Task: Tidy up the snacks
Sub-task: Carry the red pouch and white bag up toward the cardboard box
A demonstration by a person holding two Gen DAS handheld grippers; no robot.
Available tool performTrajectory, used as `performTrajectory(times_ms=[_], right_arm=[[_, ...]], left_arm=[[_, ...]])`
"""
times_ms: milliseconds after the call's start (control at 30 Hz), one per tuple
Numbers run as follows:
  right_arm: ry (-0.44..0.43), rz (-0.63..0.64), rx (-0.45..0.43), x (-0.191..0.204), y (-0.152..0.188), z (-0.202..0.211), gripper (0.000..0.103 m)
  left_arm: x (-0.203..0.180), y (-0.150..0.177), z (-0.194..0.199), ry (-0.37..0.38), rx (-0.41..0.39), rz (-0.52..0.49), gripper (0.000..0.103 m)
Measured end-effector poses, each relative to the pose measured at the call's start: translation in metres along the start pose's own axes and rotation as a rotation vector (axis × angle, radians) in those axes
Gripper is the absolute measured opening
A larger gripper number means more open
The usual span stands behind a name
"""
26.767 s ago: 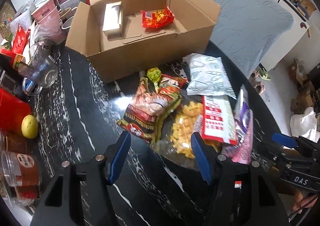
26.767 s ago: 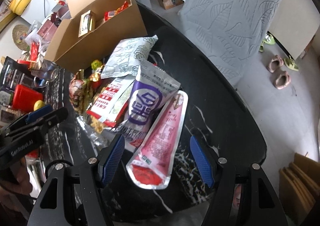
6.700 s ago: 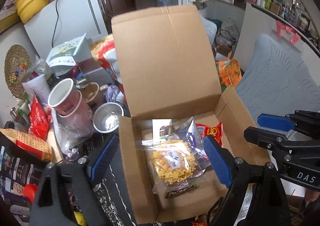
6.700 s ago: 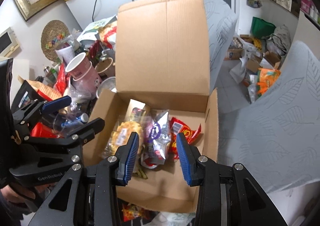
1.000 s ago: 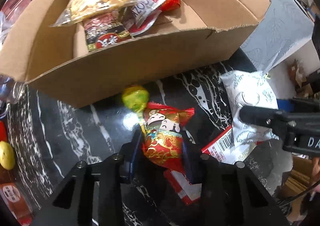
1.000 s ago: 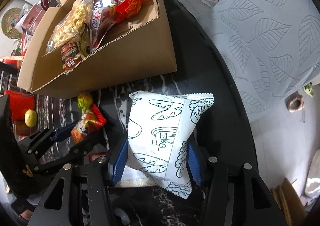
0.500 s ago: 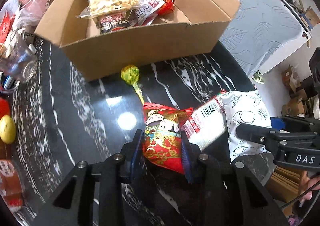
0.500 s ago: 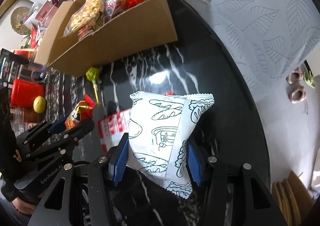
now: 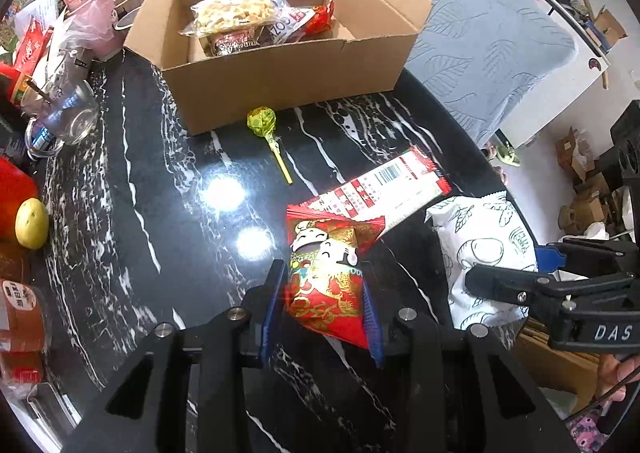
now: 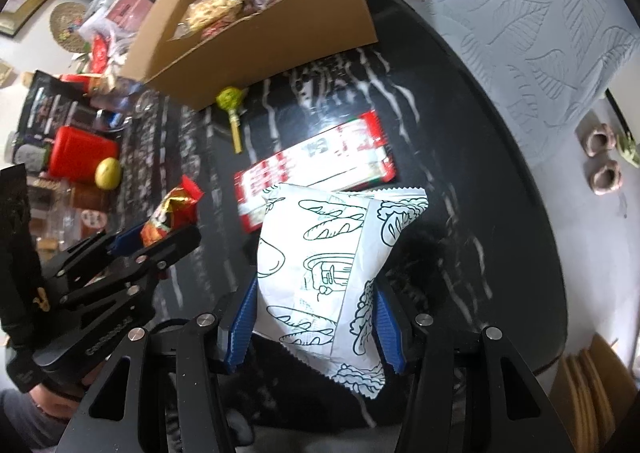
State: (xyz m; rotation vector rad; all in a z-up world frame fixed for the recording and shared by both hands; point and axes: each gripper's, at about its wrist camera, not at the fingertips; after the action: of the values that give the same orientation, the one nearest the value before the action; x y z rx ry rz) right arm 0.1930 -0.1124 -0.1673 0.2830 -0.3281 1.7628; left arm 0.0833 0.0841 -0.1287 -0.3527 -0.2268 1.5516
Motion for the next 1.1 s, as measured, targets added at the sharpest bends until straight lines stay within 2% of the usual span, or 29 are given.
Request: performTrajectory(times_ms=[233,467,867,1100], right_arm=[[-0.031,0.028,-0.007,0.013,0.016,0.016,0.052],[-0.054,0.066,-0.042,0.029,0.017,0.035,0.052],[-0.102,0.157,-0.104,0.065,0.000,0.067,0.053],[-0.123,0.201,-0.144,0.080,-0.022,0.085,0.052]], left_arm=[[-0.006,-0.002,0.014,-0.009,-0.042,-0.009,0.035],[-0.001,-0.009,0.038,-0.027,-0.103,0.013,0.035],[0.013,-0.037,0.076,-0.058,-0.195,0.041,0.035],[0.023,-0.055,0.092,-0.060,-0.237,0.053,0.035]])
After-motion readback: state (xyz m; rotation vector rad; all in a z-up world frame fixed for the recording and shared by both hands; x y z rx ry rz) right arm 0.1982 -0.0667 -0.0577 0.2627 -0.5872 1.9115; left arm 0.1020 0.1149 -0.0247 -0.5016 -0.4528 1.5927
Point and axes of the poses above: each gripper's, at about its wrist camera, not at the fingertips, and z roughly against the way its jaws point, x to its left, y to its underside, and after that the axes turned 9 degrees about -z, right-handed
